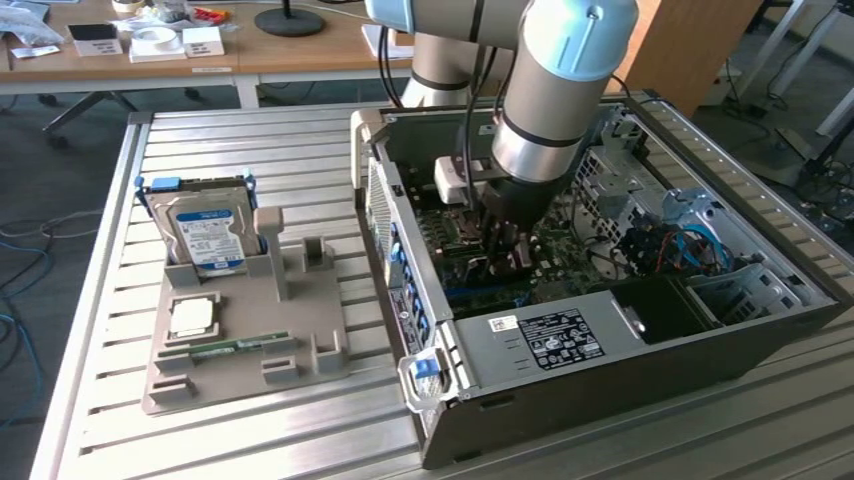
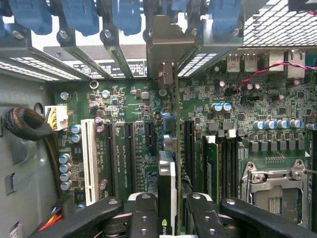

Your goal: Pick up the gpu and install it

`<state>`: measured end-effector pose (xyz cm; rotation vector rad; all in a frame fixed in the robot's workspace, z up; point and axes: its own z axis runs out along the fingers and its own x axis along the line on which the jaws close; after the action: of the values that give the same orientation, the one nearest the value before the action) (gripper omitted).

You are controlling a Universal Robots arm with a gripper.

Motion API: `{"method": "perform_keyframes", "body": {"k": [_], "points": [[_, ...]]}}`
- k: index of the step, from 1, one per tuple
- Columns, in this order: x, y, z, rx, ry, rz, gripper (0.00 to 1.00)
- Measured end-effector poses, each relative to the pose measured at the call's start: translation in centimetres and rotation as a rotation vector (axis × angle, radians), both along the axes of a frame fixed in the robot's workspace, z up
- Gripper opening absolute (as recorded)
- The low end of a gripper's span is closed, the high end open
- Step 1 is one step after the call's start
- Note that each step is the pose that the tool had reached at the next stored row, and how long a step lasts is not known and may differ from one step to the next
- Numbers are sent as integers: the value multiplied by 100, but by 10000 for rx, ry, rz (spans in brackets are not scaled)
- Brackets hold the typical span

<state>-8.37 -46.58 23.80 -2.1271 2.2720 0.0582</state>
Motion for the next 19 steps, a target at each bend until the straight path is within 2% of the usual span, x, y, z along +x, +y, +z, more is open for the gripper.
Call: {"method": "perform_keyframes", "body": {"k": [19], "points": [[-1,0,-28,-2,0,0,27]]}}
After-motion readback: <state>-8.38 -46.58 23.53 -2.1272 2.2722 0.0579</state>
